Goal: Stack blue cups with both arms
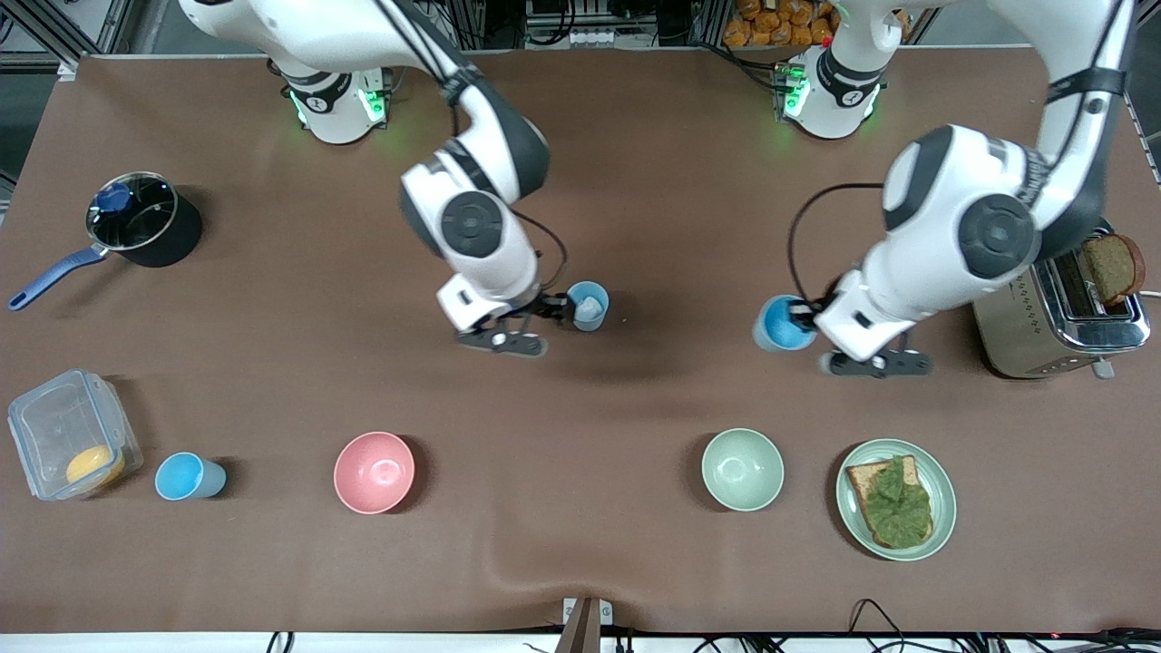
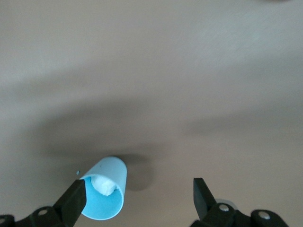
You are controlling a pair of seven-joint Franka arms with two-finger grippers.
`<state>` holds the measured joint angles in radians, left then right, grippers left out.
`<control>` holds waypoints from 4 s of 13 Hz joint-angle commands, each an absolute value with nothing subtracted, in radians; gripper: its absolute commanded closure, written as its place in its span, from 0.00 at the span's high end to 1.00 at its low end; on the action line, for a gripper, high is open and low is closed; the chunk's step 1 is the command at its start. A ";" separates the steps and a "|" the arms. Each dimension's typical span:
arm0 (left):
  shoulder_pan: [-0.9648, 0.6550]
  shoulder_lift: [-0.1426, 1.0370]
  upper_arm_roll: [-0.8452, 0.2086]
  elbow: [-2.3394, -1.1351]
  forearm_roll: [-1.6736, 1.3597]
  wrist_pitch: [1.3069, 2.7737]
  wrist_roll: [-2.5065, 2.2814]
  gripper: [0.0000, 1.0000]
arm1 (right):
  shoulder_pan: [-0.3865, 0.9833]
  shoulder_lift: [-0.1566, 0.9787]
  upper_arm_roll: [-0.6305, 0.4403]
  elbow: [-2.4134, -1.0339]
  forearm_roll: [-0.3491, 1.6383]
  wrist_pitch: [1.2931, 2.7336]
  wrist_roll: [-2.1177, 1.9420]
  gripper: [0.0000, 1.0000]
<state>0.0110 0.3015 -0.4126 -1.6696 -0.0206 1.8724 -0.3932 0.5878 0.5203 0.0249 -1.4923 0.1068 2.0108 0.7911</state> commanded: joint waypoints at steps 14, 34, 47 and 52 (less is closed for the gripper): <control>-0.354 0.546 -0.468 -1.534 0.078 2.072 -1.103 0.00 | -0.032 -0.043 0.061 -1.709 0.100 1.568 -0.089 1.00; -0.371 0.606 -0.465 -1.562 0.163 2.074 -1.149 1.00 | -0.084 -0.118 0.066 -1.678 -0.028 1.419 -0.189 1.00; 0.020 0.178 -0.474 -1.562 0.198 1.904 -1.034 1.00 | -0.081 -0.109 0.067 -1.672 -0.025 1.437 -0.187 1.00; 0.067 0.078 -0.343 -1.571 0.157 1.799 -0.540 1.00 | -0.083 -0.107 0.067 -1.674 -0.026 1.437 -0.187 1.00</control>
